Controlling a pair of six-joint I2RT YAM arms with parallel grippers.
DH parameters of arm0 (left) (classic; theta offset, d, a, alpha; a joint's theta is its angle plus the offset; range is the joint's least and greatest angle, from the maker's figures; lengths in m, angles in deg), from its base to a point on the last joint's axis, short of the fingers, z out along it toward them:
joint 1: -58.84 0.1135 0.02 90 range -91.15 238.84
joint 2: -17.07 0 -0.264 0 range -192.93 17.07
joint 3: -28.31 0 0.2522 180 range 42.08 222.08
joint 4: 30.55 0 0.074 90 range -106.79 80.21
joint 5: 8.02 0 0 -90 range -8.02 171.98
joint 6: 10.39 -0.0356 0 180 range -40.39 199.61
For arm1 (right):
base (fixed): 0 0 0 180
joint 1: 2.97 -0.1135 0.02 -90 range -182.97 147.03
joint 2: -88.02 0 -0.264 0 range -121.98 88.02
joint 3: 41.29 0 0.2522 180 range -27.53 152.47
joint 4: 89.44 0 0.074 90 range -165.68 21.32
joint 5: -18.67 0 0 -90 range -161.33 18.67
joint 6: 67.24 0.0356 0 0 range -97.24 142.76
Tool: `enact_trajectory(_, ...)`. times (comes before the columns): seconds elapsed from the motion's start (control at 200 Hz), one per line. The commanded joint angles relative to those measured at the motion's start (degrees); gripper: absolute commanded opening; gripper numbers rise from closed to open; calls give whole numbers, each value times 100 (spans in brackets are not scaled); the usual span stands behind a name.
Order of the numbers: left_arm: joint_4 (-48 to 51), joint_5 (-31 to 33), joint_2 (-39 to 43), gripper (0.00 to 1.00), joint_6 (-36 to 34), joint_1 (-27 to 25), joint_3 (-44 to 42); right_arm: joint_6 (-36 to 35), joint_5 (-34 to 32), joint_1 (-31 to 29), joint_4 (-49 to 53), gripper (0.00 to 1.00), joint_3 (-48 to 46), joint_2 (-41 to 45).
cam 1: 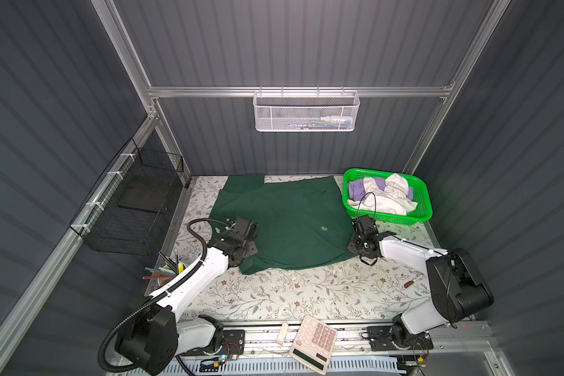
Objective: Fold and stack the t-shirts
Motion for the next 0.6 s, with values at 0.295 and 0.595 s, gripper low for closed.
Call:
enact_trajectory(0.295,395,-104,-1258,38,-316,-287,251,-52,231,15,-61,7,12,-112)
enact_trajectory(0.595,367,237,-1419,34,-224,-287,271,-65,323,15,-167,7,-91,-81)
